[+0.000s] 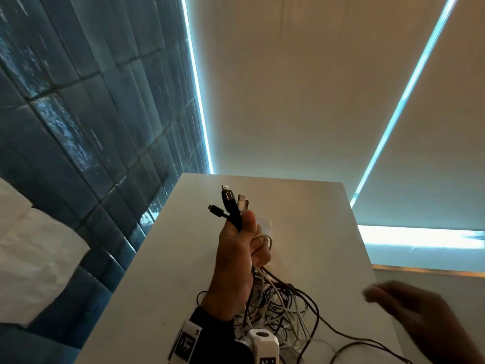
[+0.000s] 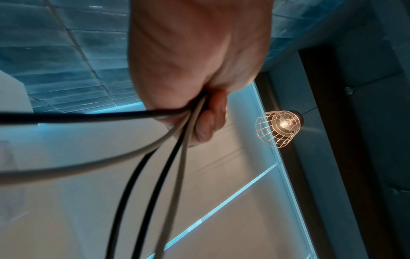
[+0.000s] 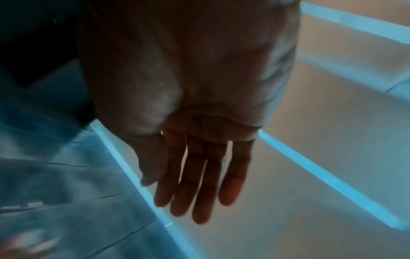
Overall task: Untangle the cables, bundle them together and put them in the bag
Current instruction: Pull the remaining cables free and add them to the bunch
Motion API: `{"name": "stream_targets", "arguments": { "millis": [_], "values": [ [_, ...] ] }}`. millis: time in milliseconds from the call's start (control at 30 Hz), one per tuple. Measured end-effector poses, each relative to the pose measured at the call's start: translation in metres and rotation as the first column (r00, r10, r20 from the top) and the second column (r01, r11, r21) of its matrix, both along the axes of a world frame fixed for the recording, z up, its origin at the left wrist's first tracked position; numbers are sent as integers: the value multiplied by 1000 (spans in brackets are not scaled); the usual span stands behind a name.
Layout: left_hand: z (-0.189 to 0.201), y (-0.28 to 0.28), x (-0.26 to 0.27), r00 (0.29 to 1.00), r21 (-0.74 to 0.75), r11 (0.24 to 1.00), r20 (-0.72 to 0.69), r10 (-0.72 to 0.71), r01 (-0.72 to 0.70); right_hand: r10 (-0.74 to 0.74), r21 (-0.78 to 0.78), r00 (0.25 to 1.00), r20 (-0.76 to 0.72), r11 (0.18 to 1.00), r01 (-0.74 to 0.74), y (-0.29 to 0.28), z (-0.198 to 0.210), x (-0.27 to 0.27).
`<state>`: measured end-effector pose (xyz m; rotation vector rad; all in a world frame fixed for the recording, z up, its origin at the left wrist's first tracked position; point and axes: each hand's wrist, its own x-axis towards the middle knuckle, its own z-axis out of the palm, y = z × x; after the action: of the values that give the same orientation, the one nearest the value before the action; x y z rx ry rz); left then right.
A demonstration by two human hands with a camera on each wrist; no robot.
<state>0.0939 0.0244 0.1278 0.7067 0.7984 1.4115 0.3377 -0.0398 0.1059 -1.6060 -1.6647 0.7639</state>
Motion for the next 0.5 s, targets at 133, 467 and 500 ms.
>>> {"name": "stream_targets", "arguments": {
  "millis": [133, 467, 500],
  "values": [
    [2, -3, 5, 999, 4, 1000, -30, -31, 31, 305, 195, 952, 41, 932, -307, 12, 15, -69],
    [8, -3, 4, 993, 34, 996, -86, -75, 78, 302, 317, 951, 65, 897, -307, 19, 1, -94],
    [8, -3, 6, 992, 30, 995, -92, -88, 91, 299, 312, 951, 77, 899, -308, 18, 0, -94]
  ]
}}
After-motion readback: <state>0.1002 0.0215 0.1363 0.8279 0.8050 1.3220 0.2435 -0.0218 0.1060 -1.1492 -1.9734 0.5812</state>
